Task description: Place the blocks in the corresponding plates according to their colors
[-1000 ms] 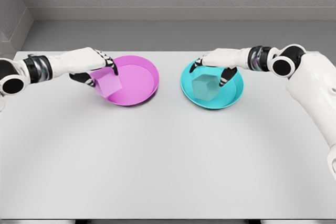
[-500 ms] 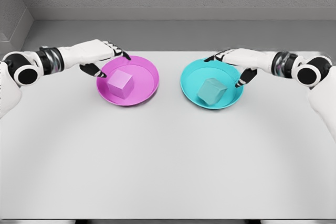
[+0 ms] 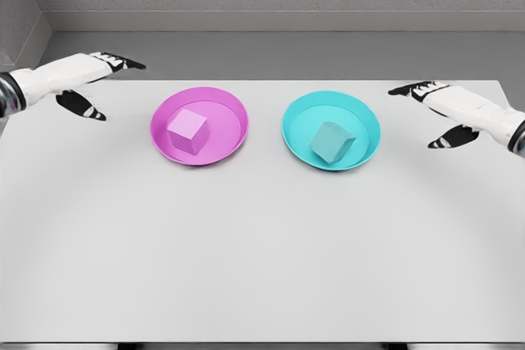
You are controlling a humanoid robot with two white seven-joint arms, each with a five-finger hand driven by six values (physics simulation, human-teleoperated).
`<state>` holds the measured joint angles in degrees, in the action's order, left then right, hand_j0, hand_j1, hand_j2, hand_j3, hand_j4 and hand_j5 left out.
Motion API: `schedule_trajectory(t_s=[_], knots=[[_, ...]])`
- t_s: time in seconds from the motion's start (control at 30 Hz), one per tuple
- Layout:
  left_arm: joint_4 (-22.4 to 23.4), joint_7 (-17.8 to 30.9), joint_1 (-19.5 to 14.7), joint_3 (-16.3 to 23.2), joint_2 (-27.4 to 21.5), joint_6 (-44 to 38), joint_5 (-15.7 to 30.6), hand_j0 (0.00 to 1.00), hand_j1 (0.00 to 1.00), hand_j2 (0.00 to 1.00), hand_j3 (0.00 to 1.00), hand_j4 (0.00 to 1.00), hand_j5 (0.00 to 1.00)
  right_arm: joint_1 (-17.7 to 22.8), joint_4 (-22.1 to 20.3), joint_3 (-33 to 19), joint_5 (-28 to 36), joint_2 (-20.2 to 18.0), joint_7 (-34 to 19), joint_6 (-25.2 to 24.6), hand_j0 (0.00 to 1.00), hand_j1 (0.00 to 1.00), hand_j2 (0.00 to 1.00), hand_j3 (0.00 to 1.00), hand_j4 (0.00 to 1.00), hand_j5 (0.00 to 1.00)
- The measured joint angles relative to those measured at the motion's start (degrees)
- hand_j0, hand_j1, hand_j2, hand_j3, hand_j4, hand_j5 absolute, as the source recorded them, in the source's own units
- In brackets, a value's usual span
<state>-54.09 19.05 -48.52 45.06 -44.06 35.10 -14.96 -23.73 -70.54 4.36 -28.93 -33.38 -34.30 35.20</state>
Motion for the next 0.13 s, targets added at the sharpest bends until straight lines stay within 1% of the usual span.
schedule_trajectory(t_s=[0.13], knots=[[0.2, 0.04, 0.61, -0.11, -6.22, 0.0, 1.14, 1.0, 1.0, 1.0, 1.0, 1.0, 1.0, 1.14, -0.26, -2.98, 0.22, -0.04, 0.69, -0.03, 1.0, 1.0, 1.0, 1.0, 1.0, 1.0]])
